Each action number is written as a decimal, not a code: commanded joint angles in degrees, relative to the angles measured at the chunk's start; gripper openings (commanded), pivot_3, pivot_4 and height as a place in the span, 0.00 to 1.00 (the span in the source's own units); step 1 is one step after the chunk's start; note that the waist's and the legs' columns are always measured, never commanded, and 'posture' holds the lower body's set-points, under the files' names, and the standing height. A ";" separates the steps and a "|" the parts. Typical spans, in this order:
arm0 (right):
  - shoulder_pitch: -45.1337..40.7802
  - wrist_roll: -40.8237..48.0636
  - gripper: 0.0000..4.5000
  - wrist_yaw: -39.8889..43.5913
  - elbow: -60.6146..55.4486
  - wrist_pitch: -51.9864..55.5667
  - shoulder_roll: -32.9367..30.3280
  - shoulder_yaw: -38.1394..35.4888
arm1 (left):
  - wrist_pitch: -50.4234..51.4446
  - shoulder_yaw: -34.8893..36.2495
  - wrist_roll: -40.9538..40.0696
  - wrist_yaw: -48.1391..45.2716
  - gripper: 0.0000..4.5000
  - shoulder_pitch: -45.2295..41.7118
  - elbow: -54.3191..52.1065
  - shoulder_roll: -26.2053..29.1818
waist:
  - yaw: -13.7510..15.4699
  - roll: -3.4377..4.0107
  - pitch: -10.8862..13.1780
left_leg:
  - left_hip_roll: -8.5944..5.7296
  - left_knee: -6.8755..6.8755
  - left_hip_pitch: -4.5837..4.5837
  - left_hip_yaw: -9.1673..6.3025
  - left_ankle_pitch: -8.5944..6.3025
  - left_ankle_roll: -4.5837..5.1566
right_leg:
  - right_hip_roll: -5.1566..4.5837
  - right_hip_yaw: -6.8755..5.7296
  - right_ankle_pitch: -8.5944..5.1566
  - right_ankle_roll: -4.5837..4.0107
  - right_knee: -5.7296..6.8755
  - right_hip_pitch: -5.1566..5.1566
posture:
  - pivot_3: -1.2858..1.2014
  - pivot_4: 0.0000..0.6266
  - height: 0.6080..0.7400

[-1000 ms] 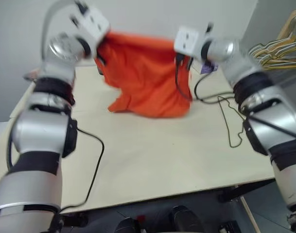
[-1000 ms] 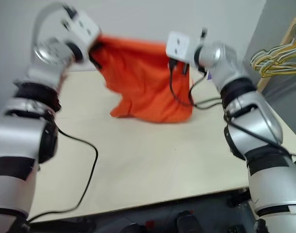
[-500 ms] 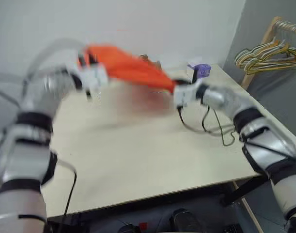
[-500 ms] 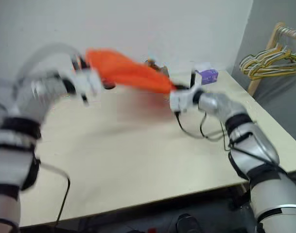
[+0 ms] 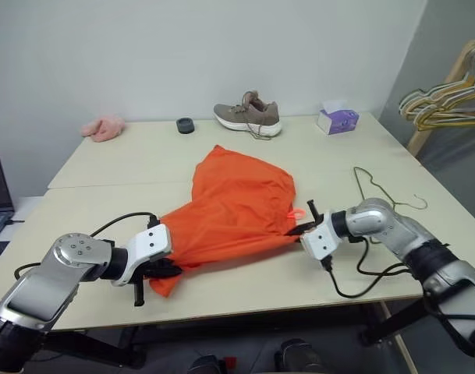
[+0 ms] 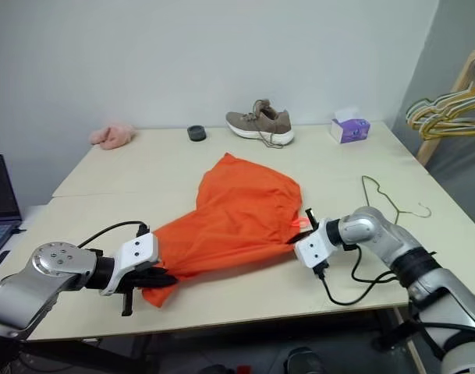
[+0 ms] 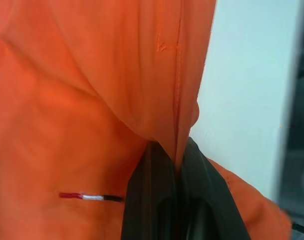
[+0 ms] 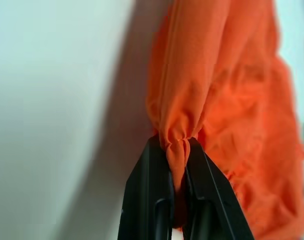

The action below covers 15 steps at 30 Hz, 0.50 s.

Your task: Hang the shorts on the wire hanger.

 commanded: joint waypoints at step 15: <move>9.91 3.32 0.00 13.77 -19.88 19.62 -8.94 -6.38 | 1.65 -1.22 -5.17 -7.81 0.01 2.41 -4.74 1.50 | 1.31 0.07 0.04 | 0.17 -0.15 0.15 0.04 -0.30 -0.41 | 0.13 -0.05 0.04 0.21 -0.34 0.15 | 0.45 0.05 1.00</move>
